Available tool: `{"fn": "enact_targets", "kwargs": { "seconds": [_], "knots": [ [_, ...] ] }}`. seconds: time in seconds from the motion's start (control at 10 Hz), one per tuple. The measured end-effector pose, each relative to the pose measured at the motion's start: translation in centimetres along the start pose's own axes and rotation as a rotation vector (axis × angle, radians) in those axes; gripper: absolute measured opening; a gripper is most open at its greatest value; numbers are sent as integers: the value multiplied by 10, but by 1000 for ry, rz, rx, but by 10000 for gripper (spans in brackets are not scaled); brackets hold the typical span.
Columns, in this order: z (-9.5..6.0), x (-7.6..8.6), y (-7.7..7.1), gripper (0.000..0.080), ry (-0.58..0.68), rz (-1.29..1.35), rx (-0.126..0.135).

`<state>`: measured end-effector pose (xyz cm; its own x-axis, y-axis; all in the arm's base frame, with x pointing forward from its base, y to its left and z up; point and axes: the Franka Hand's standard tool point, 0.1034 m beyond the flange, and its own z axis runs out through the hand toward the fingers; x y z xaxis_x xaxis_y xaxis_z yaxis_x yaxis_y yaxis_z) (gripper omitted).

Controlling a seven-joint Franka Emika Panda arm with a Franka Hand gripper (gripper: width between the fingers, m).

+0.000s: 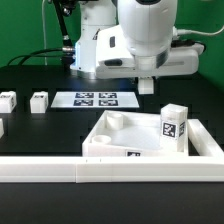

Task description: Assemble square table

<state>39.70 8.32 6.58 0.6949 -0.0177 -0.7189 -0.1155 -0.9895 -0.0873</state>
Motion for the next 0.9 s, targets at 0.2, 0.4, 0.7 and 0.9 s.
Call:
{"fn": "enact_targets", "kwargs": {
  "seconds": [0.2, 0.4, 0.7, 0.9],
  "knots": [
    [-6, 8, 0, 288, 165, -6, -2],
    [-38, 15, 3, 288, 287, -52, 8],
    [-81, 17, 4, 288, 451, -65, 18],
    [-80, 25, 7, 288, 591, -62, 7]
  ]
}}
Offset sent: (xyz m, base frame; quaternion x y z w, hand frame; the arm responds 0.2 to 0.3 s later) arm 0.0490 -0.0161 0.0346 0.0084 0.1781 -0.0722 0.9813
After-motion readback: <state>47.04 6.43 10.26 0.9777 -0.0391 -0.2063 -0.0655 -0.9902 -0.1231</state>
